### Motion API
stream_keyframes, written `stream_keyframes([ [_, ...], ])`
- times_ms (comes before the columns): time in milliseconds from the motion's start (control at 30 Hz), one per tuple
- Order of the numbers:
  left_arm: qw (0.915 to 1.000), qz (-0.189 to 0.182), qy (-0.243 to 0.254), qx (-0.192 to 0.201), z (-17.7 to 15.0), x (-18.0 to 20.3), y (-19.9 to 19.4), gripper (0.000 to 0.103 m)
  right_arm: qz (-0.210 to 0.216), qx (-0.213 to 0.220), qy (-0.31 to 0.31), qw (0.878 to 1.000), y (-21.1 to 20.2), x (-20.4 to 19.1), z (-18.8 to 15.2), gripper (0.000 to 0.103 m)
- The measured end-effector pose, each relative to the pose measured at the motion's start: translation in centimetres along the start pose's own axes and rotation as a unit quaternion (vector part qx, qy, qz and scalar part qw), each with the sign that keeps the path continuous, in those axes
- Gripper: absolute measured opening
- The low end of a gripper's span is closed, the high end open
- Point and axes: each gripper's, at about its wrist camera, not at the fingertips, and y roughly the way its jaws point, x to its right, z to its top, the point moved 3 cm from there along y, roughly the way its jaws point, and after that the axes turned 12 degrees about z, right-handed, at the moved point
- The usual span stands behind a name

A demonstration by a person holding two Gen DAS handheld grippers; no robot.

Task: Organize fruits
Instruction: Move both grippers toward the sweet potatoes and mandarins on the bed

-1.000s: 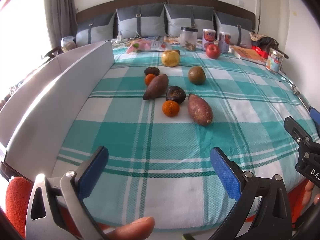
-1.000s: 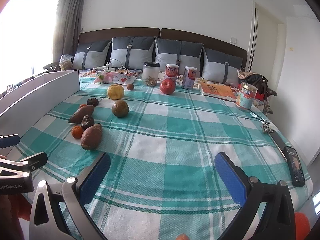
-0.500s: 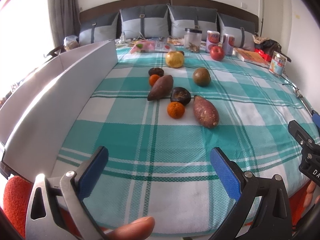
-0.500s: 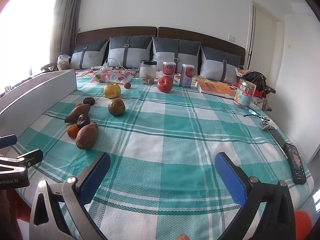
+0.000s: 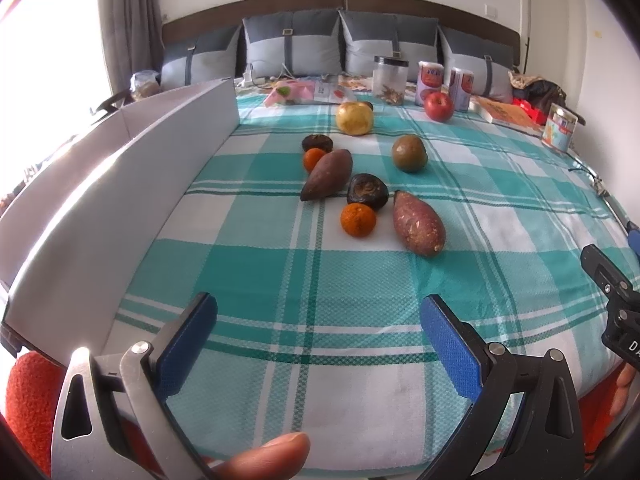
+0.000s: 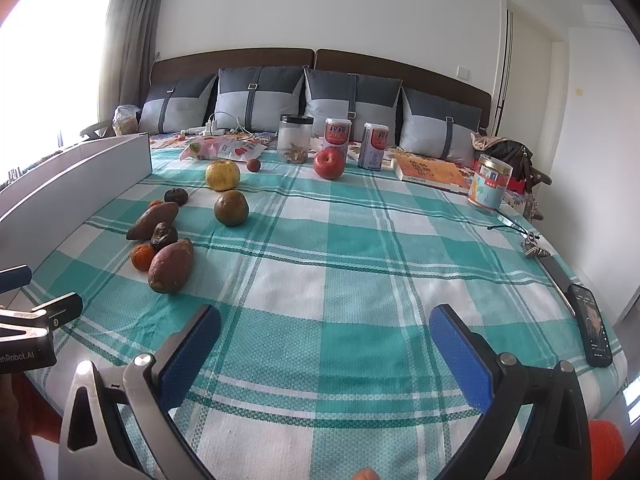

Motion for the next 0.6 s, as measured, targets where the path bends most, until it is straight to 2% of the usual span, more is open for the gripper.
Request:
stream_keyframes([
  [67, 1.0000, 0.000, -0.001, 0.003, 0.02, -0.02, -0.08, 0.102, 0.003, -0.004, 0.005, 1.000, -0.01, 0.00, -0.05, 0.103],
  [300, 1.0000, 0.001, 0.004, 0.002, -0.09, 0.15, -0.10, 0.102, 0.004, 0.027, 0.014, 1.000, -0.04, -0.08, 0.30, 0.103],
  [600, 0.9999, 0.004, 0.005, -0.009, -0.45, 0.20, 0.71, 0.102, 0.007, 0.023, 0.019, 1.000, -0.05, 0.04, 0.35, 0.103],
])
